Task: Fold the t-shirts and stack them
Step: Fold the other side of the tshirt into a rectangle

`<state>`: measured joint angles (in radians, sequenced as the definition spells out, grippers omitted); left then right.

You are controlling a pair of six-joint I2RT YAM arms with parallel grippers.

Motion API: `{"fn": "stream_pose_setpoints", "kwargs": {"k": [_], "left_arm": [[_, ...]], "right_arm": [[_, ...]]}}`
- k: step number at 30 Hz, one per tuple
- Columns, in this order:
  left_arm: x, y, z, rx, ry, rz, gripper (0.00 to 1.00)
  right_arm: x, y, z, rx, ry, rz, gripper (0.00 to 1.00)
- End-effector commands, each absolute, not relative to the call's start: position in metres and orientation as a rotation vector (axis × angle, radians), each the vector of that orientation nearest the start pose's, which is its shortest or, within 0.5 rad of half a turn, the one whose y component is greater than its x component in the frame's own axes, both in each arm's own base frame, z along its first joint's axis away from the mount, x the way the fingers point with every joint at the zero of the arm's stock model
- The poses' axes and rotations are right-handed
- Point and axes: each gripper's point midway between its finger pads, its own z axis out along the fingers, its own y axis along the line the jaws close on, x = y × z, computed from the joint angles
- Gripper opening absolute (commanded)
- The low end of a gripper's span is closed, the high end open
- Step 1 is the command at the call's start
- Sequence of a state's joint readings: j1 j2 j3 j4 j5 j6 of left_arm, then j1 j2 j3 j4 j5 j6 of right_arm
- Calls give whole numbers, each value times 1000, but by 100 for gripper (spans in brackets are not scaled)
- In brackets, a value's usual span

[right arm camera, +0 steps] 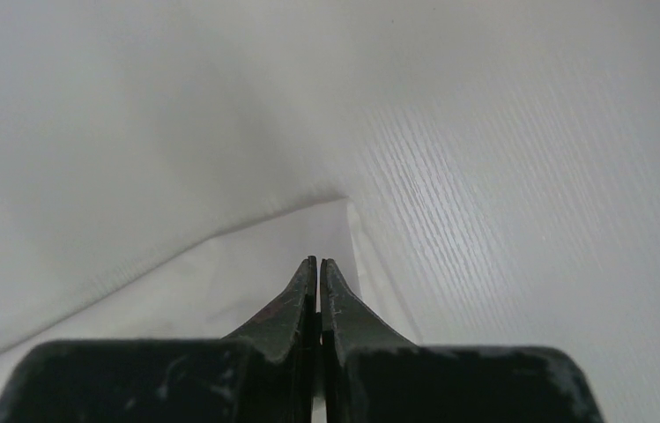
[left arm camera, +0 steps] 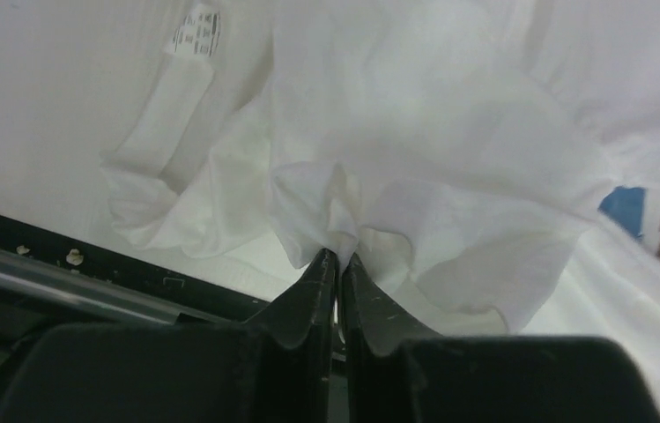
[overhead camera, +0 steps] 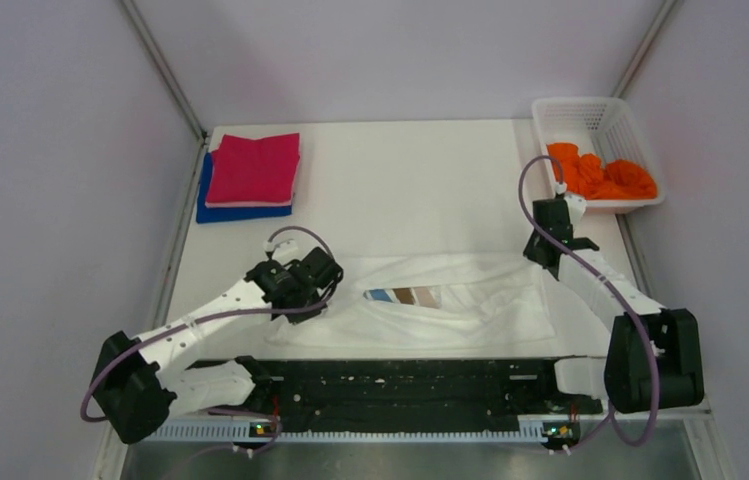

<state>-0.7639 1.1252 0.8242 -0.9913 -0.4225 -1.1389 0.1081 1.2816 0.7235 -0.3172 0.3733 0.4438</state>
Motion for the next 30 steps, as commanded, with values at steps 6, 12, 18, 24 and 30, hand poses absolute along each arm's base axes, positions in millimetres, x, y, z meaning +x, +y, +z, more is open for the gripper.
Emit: {"fn": "stream_pose_setpoints", "kwargs": {"k": [6,12,18,24,30], "left_arm": [[127,-127,61,-510,2734,-89,54],[130,-163,120,-245,2586,-377,74],[181,-186,146,-254,2356,-444,99],[220,-191,105,-443,2420,-468,99],[250,-181,48,-607,2457,-453,99]], "right_arm": [[288,-23,76,696,2270,-241,53],[288,-20,107,676,2200,-179,97],[306,44,114,432,2187,187,99],[311,95,86,295,2260,357,99],[309,114,53,257,2357,353,99]]}}
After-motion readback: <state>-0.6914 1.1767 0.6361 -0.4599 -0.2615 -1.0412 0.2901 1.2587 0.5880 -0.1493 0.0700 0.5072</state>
